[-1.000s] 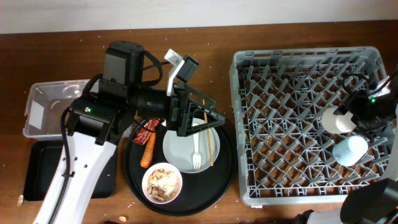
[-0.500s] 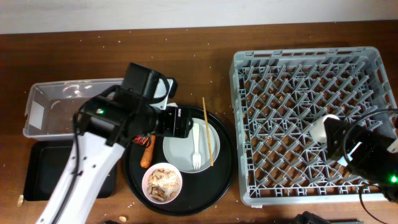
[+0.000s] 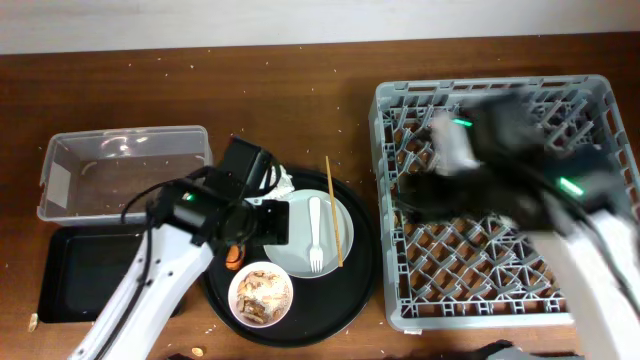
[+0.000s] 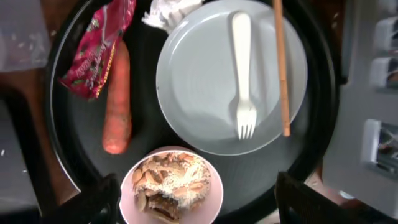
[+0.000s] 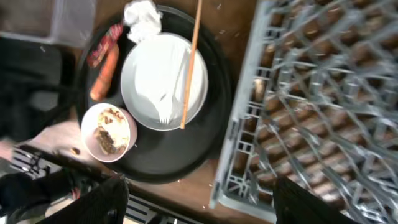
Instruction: Sort waste into correct bins and load items into the dishwasher rack
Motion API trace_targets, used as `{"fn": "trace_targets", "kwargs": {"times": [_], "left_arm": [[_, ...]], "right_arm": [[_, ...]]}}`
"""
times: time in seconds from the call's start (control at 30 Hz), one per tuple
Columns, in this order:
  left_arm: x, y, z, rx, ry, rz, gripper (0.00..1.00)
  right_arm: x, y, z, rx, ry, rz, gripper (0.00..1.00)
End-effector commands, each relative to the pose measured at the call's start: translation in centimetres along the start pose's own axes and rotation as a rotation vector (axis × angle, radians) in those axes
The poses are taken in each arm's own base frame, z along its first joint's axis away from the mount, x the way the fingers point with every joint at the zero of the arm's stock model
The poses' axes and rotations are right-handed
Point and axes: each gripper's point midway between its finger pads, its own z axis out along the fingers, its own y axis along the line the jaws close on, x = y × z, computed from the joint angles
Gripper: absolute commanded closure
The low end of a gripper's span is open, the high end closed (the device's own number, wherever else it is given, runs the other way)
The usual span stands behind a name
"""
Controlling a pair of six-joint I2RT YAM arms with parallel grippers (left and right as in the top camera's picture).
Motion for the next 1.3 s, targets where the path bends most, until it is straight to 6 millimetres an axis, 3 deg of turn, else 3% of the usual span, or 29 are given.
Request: {"fn": "trace_targets", "kwargs": {"times": [0.0, 0.1, 0.13, 0.2, 0.27, 0.37, 0.4, 0.47, 0.5, 0.57, 0.63, 0.7, 0.77, 0.8, 0.87, 0.93, 1.0, 1.07, 1.17, 1.23, 1.27], "left_arm": [[-1.7, 1.1, -6.2, -0.018, -0.179, -0.030, 0.21], [-0.8, 4.5, -9.8, -0.099, -0.240, -0.106, 0.14], [-0.2, 5.8, -10.3, -0.137, -0.242, -0.133, 0.01], [0.5, 6.8, -10.4, -0.169, -0.225, -0.152, 0.01], [0.5, 6.8, -10.4, -0.169, -0.225, -0.152, 0.01], [0.5, 6.8, -10.4, -0.169, -0.225, -0.152, 0.01], [0.5, 6.8, -10.4, -0.169, -0.225, -0.152, 0.01], [0.5, 6.8, -10.4, -0.169, -0.225, -0.152, 0.01], [0.5, 6.8, -10.4, -0.169, -0.225, -0.152, 0.01], [0.5, 6.7, -10.4, -0.169, -0.225, -0.152, 0.01], [0.5, 6.7, -10.4, -0.169, -0.225, -0.152, 0.01], [0.4, 6.7, -10.4, -0.168, -0.226, -0.152, 0.01], [0.4, 6.7, -10.4, -0.169, -0.225, -0.152, 0.01], [0.4, 6.7, -10.4, -0.169, -0.225, -0.152, 0.01], [0.4, 6.7, -10.4, -0.169, -0.225, -0.152, 0.01], [0.4, 6.7, -10.4, -0.169, -0.225, -0.152, 0.01], [0.4, 6.7, -10.4, -0.169, -0.225, -0.152, 0.01], [0.4, 6.7, -10.4, -0.169, -0.225, -0.152, 0.01], [0.4, 6.7, -10.4, -0.169, -0.225, -0.152, 0.01], [0.4, 6.7, -10.4, -0.169, -0.225, -0.152, 0.01], [0.4, 6.7, -10.4, -0.169, -0.225, -0.152, 0.01]], "right_arm": [[-1.4, 0.5, 8.3, 0.088, 0.163, 0.034, 0.31], [-0.9, 2.0, 18.4, 0.091, 0.347, 0.018, 0.34], [-0.5, 2.0, 20.6, 0.101, 0.382, 0.008, 0.34], [0.3, 2.6, 24.2, 0.105, 0.426, -0.015, 0.35], [1.5, 3.0, 26.8, 0.124, 0.468, -0.015, 0.39], [2.2, 1.8, 28.9, 0.213, 0.476, 0.013, 0.50], [2.2, 1.6, 29.5, 0.219, 0.477, 0.017, 0.59], [2.3, 1.6, 29.7, 0.226, 0.477, 0.042, 0.67], [2.3, 1.6, 29.7, 0.226, 0.477, 0.042, 0.82], [2.3, 1.3, 29.6, 0.240, 0.477, 0.040, 0.95], [2.3, 1.1, 28.9, 0.257, 0.479, 0.037, 0.96], [0.6, 2.4, 24.0, 0.217, 0.401, 0.018, 0.96], [-1.5, 2.1, 18.3, 0.220, 0.268, 0.018, 0.96], [-2.8, 0.3, 14.7, 0.265, 0.176, 0.042, 0.96], [-4.5, -3.0, 11.3, 0.285, 0.099, 0.038, 0.96], [-4.2, -6.1, 11.9, 0.314, 0.156, 0.048, 0.96], [-2.4, -7.9, 15.3, 0.338, 0.243, 0.044, 0.95], [-2.5, -7.7, 15.9, 0.322, 0.230, 0.041, 0.61], [-3.2, -1.6, 14.3, 0.164, 0.142, -0.023, 0.49], [-1.4, 2.7, 16.0, 0.137, 0.159, -0.032, 0.48], [0.0, 4.3, 18.0, 0.136, 0.183, -0.034, 0.48]]}}
